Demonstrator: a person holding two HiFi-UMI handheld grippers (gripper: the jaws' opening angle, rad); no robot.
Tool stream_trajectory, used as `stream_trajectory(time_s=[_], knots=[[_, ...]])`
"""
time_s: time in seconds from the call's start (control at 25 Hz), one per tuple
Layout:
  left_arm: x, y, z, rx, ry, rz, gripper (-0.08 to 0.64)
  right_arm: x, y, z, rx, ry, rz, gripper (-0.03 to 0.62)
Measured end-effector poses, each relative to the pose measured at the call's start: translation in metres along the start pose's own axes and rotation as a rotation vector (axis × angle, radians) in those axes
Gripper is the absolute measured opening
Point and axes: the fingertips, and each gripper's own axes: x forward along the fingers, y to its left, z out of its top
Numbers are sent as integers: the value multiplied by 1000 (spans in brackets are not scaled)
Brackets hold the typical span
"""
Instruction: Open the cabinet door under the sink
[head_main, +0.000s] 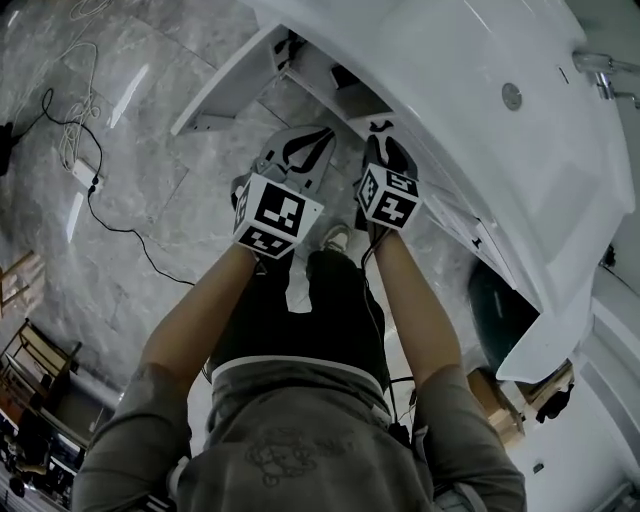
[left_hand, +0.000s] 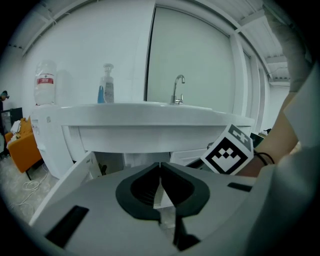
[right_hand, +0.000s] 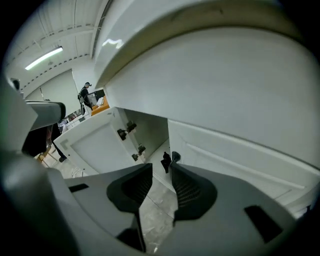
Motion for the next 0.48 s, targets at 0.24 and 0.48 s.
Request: stream_trajectory(time_s=[0.24, 0.48], knots=[[23, 10, -34, -11, 21, -3, 25, 38, -14, -18, 57, 33, -3, 126], [39, 11, -62, -48, 55, -34, 25, 63, -15, -16, 110, 26, -20, 115]])
